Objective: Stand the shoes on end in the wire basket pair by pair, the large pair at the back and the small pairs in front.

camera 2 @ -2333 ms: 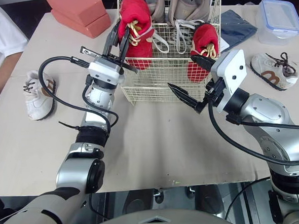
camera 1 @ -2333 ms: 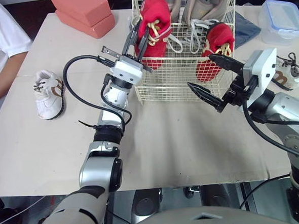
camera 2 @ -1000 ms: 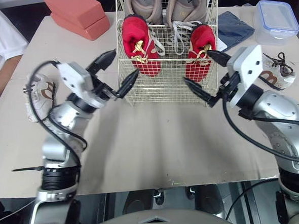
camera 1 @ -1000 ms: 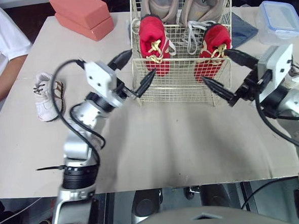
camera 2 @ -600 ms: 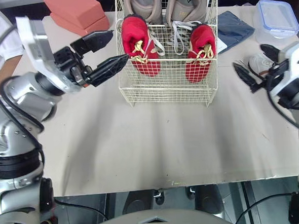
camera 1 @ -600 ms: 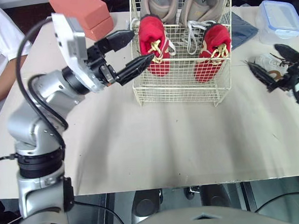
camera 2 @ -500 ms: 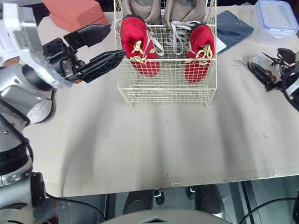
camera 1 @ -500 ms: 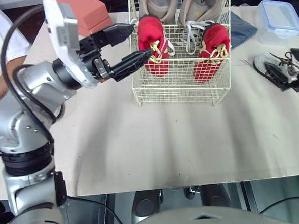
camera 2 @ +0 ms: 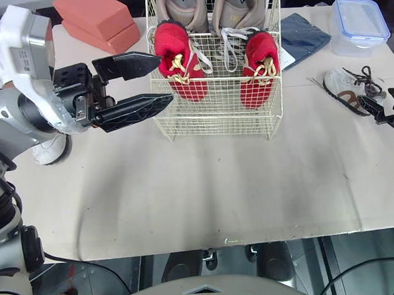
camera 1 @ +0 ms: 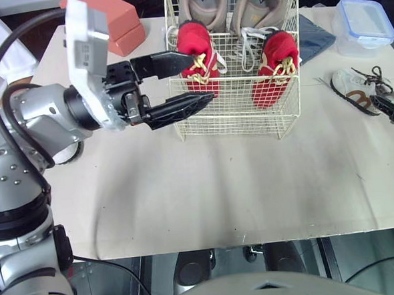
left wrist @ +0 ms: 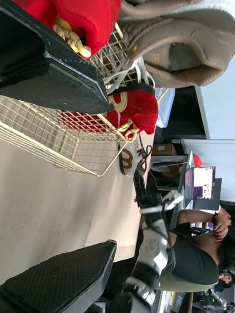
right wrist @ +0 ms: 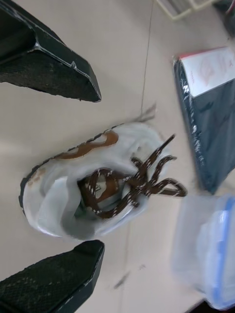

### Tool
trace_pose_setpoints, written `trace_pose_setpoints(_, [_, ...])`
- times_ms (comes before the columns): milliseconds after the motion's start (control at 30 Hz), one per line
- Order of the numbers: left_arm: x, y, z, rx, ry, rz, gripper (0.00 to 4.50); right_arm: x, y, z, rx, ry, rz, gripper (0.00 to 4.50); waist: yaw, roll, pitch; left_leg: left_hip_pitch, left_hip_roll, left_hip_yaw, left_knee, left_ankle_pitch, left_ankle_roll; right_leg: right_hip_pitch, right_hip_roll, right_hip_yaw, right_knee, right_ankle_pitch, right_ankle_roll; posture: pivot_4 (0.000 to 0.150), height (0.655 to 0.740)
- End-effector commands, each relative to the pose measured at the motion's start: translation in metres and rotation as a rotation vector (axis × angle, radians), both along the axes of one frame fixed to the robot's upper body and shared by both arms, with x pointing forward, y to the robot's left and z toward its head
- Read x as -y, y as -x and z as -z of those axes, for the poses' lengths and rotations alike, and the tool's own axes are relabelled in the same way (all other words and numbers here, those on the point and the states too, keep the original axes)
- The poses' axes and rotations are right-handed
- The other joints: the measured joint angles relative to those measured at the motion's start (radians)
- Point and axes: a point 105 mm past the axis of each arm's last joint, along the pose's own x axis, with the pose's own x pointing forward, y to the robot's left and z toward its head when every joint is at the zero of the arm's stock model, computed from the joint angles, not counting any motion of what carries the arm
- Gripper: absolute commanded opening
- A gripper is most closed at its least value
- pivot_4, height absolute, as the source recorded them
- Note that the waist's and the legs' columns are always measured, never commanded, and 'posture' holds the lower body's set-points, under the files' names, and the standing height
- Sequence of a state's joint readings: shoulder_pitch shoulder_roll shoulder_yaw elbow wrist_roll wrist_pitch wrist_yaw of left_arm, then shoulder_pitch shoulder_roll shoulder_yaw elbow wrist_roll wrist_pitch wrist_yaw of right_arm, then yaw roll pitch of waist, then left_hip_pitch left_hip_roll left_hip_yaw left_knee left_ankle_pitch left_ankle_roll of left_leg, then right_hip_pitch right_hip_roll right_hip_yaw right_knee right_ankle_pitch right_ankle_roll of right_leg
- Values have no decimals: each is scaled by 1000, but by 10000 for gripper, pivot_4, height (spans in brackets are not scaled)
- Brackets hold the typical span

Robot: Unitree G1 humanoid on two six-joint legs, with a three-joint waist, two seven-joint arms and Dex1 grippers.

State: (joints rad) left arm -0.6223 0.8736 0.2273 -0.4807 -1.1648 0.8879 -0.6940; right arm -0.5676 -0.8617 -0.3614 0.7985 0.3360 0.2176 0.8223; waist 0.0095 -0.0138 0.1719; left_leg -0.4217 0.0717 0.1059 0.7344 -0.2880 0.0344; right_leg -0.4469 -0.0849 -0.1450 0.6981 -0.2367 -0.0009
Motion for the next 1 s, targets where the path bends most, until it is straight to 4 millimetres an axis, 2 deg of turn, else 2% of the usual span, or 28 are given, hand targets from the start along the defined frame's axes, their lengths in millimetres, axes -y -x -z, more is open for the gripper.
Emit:
trace_pose_setpoints(33, [5,10,-9,38,-3,30,44756,18,-1,-8,-7,35,44,45000,1,0,0,0,0,0,0,0,0,0,0,0,0,1,-1,1500,6860])
trace_pose_setpoints(400, [9,17,-5,21,-25,39,44756,23,-5,-1,-32,13,79,45000,2,0,1,0,0,0,0,0,0,0,-1,0,0,1,-2,1500,6860])
trace_pose_setpoints(633, [9,18,-3,6,-35,56,45000,25,-2,-3,-24,19,68,12107,2,1,1,0,0,1,0,0,0,0,-1,1,0,1,-2,1500,6860])
trace_pose_setpoints(733, [9,20,-1,0,-36,84,45000,27,-1,-5,-17,13,67,217,2,1,1,0,0,1,0,0,0,0,-1,1,0,1,-2,1500,6860])
trace_pose_setpoints(900, [10,24,-1,3,-40,131,45000,29,2,-17,39,54,58,217,3,1,1,0,0,1,1,0,0,0,-1,1,0,1,-2,1500,6860])
trace_pose_setpoints(1000, [9,25,2,1,-51,142,45000,28,4,-35,125,93,40,217,2,2,1,0,0,1,0,0,0,0,-1,1,0,1,-2,1500,6860])
